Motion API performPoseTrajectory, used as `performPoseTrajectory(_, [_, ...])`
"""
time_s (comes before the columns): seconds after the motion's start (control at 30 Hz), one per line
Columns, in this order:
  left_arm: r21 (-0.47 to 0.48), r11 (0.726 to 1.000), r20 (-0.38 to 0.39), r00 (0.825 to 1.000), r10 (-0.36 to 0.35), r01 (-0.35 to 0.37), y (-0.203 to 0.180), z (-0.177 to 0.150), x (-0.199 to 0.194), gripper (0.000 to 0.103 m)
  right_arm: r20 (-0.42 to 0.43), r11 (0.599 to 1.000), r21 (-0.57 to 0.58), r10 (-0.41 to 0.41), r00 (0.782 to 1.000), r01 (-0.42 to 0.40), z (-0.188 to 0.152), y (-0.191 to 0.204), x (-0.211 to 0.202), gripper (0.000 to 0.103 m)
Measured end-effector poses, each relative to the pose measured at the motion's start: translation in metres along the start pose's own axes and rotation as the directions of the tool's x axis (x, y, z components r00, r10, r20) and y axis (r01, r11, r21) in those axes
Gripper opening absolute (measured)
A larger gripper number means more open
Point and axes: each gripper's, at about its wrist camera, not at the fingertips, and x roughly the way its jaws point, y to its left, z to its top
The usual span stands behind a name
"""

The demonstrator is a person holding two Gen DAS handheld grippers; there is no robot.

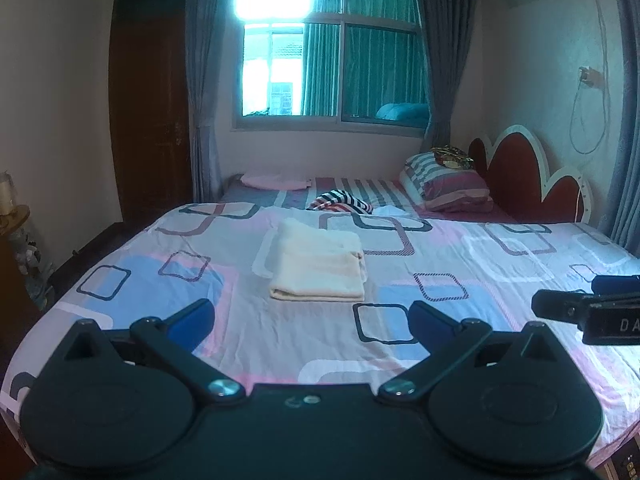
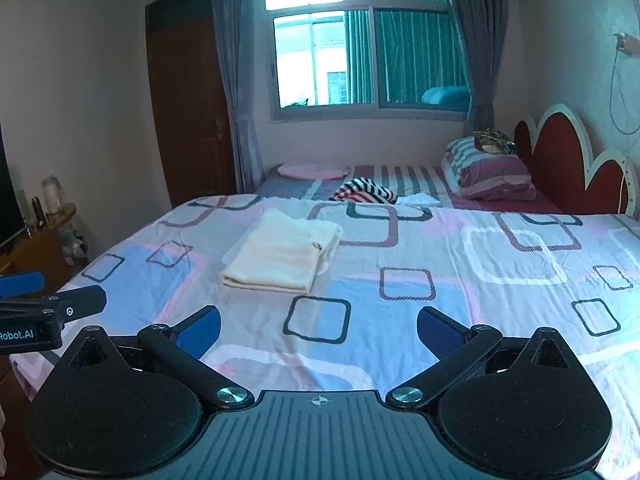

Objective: Fold small clothes

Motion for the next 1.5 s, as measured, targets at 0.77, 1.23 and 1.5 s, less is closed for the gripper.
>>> performPoseTrajectory(0.77, [0.006, 1.0, 0.018, 1.0, 0.021, -0.021, 0.016, 0.001, -0.018, 0.103, 0.017, 0.999, -0.041, 0.029, 0.999, -0.028, 0.004, 0.019, -0.011, 0.103])
performPoseTrajectory(1.23, [0.024, 1.0, 0.024, 1.0, -0.001, 0.0, 0.009, 0.003, -0.018, 0.103, 0.019, 0.999, -0.041, 0.022, 1.0, -0.021, 0.005, 0.008, -0.016, 0.103])
performPoseTrajectory(1.5, [0.038, 0.999, 0.025, 1.0, -0.015, 0.014, 0.003, 0.007, -0.013, 0.103, 0.023, 0.999, -0.04, 0.015, 1.0, -0.014, 0.005, 0.007, -0.018, 0.103])
